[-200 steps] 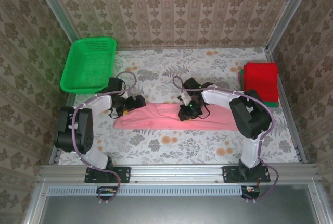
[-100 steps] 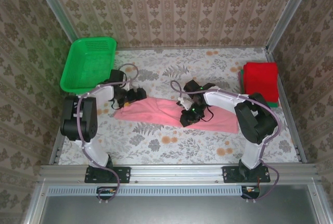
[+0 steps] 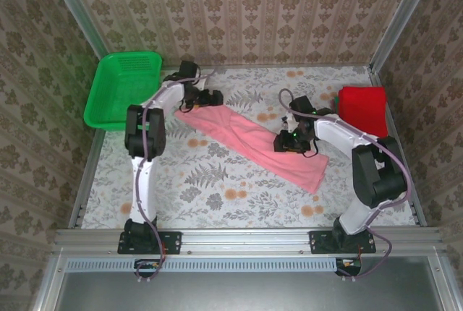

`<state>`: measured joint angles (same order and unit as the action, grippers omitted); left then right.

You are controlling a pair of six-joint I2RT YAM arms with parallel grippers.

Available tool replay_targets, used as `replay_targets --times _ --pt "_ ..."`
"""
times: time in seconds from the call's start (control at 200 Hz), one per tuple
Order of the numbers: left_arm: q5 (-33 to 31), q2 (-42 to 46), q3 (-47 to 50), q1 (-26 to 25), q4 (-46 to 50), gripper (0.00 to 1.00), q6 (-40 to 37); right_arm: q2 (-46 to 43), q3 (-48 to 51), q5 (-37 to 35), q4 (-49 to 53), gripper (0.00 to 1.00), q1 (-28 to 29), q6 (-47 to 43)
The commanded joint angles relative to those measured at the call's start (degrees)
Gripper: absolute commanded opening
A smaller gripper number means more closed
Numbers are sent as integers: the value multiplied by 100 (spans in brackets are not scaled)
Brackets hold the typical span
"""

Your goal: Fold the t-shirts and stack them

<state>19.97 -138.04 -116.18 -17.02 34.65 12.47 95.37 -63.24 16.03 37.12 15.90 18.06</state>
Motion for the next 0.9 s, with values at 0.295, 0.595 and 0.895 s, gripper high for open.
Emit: replay_targets --times 0.295,0.595,0.895 --pt "-189 221 -1130 -328 236 100 674 -142 -216 -290 -1131 68 85 25" --pt "-1019 3765 3235 -637 -1401 100 341 1598 -1991 48 -1439 68 576 -141" --pt "-1982 6160 6739 -1998 -3186 100 572 3423 -4054 600 -1365 59 1160 506"
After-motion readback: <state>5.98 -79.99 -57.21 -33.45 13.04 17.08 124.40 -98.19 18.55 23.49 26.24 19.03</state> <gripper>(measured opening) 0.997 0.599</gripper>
